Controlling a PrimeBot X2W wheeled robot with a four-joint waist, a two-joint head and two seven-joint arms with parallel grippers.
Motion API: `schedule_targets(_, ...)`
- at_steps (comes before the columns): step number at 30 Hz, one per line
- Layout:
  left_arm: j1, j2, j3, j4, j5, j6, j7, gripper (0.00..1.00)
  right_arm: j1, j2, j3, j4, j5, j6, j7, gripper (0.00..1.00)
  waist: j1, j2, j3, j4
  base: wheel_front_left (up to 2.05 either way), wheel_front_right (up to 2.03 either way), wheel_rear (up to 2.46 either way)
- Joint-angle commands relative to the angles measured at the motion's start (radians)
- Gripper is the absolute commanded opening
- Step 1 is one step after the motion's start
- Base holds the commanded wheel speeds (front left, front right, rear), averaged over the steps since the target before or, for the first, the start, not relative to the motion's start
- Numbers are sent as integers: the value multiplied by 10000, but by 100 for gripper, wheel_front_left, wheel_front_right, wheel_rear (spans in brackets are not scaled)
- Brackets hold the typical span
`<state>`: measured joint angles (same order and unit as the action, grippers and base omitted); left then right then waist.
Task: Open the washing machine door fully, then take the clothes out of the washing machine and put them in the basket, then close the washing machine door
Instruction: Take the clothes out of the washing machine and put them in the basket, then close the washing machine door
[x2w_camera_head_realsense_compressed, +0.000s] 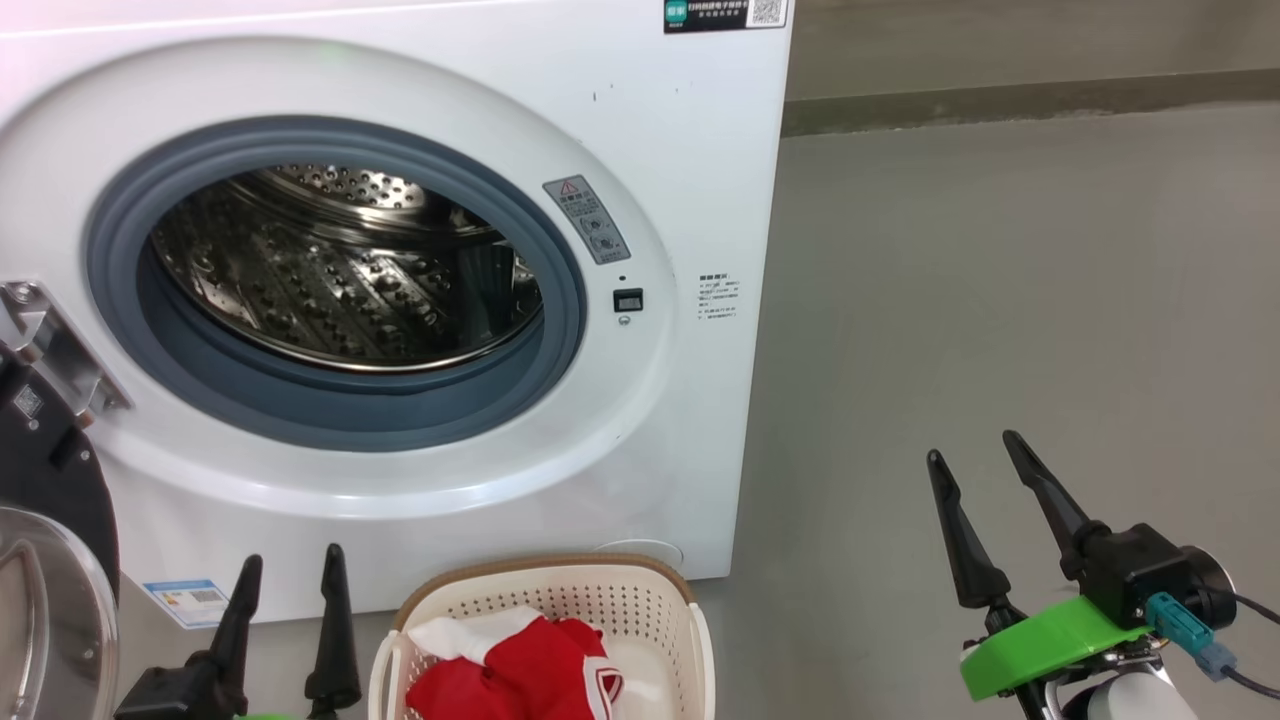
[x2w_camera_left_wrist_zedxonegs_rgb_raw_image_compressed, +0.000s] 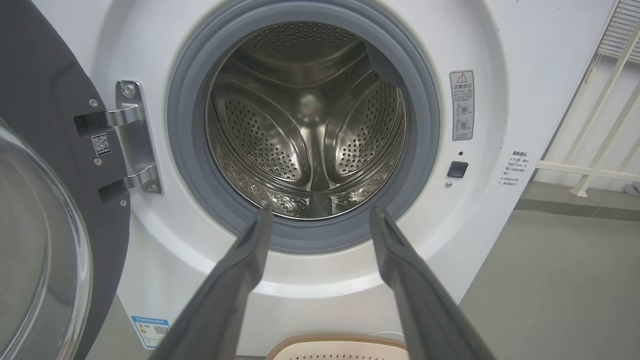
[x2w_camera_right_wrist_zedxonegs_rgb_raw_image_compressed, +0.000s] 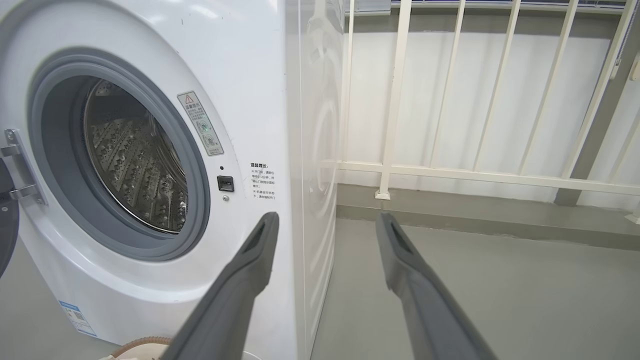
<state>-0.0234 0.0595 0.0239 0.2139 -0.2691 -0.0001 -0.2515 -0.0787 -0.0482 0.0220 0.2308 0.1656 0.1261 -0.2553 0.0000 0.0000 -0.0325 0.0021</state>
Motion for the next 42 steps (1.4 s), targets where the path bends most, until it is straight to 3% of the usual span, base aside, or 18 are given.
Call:
schedule_targets(1, -108, 196, 366, -371, 6, 57, -12, 100, -48, -20, 202, -333, -131, 46, -65, 100, 0, 0, -82, -16, 0, 0, 0)
schedule_targets(27, 361, 394, 219, -1094, -59, 296, 318, 100, 173, -20, 117, -600, -190, 46, -65, 100, 0, 0, 37, 101, -6, 6, 0)
schedule_targets(42, 425, 513, 3, -1312, -179, 181, 417, 100, 178, -20, 98, -456, -214, 46, -65, 100, 0, 0, 22, 166, -157, 157, 0)
